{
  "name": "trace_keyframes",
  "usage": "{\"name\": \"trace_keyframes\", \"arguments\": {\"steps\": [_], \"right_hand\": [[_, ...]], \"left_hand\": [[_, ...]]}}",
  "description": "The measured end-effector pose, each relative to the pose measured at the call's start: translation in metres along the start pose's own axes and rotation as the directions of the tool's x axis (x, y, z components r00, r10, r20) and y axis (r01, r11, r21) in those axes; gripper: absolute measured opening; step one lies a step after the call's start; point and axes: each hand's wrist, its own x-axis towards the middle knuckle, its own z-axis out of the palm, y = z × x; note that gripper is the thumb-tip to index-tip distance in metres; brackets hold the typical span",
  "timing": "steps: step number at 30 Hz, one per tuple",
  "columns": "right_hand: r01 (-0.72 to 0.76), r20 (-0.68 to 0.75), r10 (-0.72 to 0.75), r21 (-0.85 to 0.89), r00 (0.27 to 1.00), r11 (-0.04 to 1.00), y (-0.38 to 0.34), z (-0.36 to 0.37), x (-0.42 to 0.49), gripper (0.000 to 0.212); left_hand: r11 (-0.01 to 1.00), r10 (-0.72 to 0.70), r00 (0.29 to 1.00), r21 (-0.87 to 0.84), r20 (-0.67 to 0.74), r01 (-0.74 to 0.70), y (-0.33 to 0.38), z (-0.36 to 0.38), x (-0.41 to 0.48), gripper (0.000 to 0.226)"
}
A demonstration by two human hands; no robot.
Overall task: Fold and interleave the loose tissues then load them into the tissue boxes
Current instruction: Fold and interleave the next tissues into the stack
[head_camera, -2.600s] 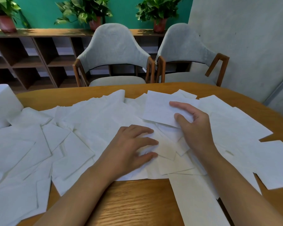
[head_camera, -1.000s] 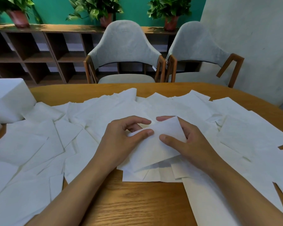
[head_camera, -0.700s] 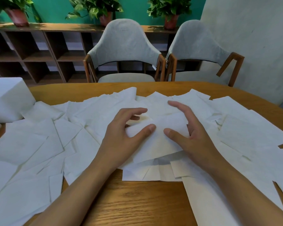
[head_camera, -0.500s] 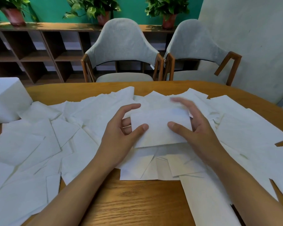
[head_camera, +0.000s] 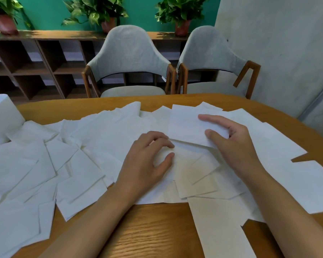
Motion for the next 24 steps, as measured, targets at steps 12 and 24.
{"name": "trace_keyframes", "arguments": {"steps": [12, 24], "right_hand": [[-0.066, -0.163, 0.080, 0.093, 0.983, 0.994, 0.018, -0.009, 0.007, 0.031], [-0.089, -0.213, 0.110, 0.106, 0.971, 0.990, 0.022, -0.008, 0.008, 0.030]], "left_hand": [[0.966, -0.211, 0.977, 0.160, 0.035, 0.203, 0.004, 0.027, 0.016, 0.040], [0.980, -0.175, 0.981, 0.082, -0.078, 0.181, -0.002, 0.030, 0.022, 0.003]]}}
